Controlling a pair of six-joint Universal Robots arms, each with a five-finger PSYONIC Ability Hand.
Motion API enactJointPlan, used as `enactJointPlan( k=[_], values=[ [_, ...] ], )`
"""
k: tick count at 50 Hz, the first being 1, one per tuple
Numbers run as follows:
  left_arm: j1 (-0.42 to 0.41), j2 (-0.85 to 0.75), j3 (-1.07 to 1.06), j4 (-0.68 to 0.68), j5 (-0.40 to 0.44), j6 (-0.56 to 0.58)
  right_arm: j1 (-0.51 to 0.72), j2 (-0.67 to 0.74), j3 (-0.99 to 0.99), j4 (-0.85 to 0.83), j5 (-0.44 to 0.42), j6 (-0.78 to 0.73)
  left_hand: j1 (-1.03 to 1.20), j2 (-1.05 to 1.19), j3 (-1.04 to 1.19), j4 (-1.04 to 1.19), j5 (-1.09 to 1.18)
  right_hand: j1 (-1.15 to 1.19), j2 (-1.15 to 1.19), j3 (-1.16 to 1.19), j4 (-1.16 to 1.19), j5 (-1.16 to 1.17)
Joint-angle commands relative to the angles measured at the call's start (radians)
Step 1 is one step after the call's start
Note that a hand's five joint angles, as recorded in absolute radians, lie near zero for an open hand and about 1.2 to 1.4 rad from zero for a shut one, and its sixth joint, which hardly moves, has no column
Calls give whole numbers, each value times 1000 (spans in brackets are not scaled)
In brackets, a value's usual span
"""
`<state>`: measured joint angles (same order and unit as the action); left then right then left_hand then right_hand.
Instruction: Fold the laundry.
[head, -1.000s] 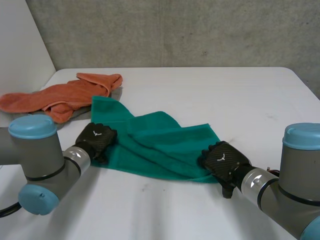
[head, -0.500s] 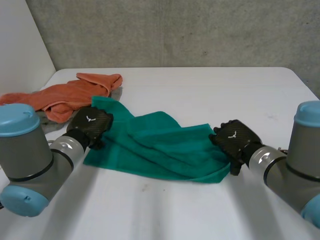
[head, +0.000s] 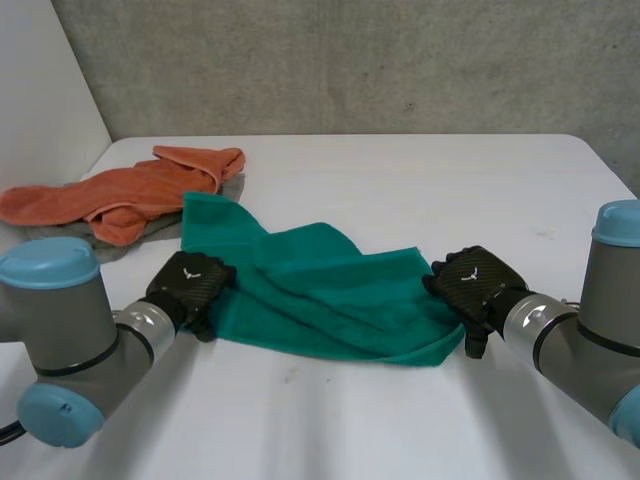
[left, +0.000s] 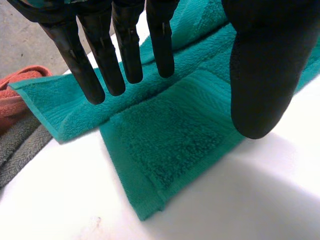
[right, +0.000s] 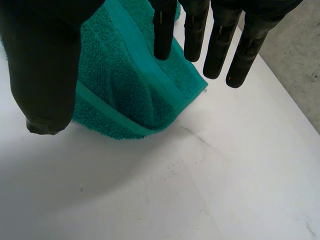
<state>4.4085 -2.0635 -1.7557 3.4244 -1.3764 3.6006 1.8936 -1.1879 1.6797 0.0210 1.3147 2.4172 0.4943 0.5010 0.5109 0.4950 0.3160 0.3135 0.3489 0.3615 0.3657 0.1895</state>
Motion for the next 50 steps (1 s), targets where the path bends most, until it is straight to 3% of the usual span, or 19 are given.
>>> enactJointPlan(
  k=[1,7,27,30,34,37,50],
  values=[
    [-3,-44,42,15,-1,1,-1,1,15,-7,0,-1,69,62,52,68,72,97,62,49,45,47],
    [-11,-64,61,15,-3,1,-1,1,22,-12,0,-1,171,164,155,170,175,97,62,49,45,47],
    [-18,-118,122,15,-1,1,-2,-1,32,-12,0,-1,888,881,871,887,891,103,68,55,51,53],
    [-15,-118,120,13,-1,1,-2,-2,32,-12,1,-1,829,823,813,829,833,106,71,58,54,56],
    [-20,-98,107,13,-6,1,-2,-1,32,-12,1,-1,217,211,201,217,221,109,74,61,57,59],
    [-17,-69,97,7,-10,1,-2,-2,35,-12,1,-1,7,1,-9,7,11,109,74,61,57,59],
    [-21,-10,30,7,-1,0,2,-6,37,-13,1,-1,-2,-9,-18,-2,2,109,74,61,57,59]
  ],
)
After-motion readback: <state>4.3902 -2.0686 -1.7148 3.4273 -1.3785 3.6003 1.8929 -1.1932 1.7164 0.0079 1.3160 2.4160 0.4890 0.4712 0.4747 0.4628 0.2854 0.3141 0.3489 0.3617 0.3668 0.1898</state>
